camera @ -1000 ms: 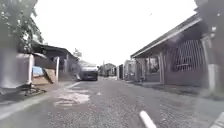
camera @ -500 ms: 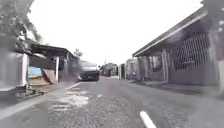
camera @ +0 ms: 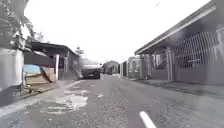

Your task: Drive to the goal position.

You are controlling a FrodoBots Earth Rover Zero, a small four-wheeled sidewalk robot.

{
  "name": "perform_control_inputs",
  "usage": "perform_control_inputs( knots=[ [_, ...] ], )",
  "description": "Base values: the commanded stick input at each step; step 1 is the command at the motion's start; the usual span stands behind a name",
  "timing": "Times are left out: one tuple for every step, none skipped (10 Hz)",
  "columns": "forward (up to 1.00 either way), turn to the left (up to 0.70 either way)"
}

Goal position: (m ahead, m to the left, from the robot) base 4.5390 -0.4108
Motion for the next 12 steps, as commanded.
perform_control_inputs(
  knots=[
    [0.5,-0.5],
    [0.5,-0.5],
    [0.5,-0.5],
    [0.5,-0.5],
    [0.5,-0.5],
    [0.5,-0.5],
    [0.5,-0.5],
    [0.5,-0.15],
    [0.5,0.0],
    [0.5,0.0],
    [0.5,0.0],
    [0.5,0.0]
  ],
)
